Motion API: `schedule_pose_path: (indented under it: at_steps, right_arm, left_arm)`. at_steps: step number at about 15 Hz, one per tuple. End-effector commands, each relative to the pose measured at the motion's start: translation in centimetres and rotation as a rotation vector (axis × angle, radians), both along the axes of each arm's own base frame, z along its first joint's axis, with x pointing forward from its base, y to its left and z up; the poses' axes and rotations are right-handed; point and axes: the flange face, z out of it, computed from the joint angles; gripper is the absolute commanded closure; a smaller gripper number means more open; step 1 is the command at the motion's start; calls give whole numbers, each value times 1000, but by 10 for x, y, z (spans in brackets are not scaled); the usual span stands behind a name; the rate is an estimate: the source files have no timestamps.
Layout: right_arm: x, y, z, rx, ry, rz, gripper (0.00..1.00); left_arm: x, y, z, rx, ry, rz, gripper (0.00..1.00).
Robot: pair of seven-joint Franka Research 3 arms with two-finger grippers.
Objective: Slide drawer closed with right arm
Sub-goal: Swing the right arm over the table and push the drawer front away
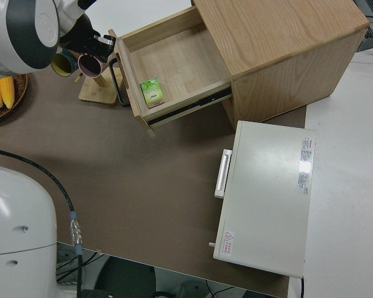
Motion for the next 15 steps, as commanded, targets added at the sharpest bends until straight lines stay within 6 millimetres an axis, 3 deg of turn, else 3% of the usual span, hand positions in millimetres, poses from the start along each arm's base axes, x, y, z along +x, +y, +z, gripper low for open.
schedule_pose_path:
  at_steps: [1, 4, 9, 15]
  right_arm:
    - [9, 39, -18, 33, -6, -104, 1000]
    - [10, 75, -41, 62, 32, -203, 1000]
    - [17, 121, -97, 67, 124, -380, 1000]
    - [18, 122, -166, 30, 244, -652, 1000]
  left_arm:
    - [2, 1, 4, 16, 5, -12, 7]
    - [2, 1, 4, 16, 5, -12, 7]
    - [2, 1, 4, 16, 5, -12, 7]
    - [2, 1, 4, 16, 5, -12, 7]
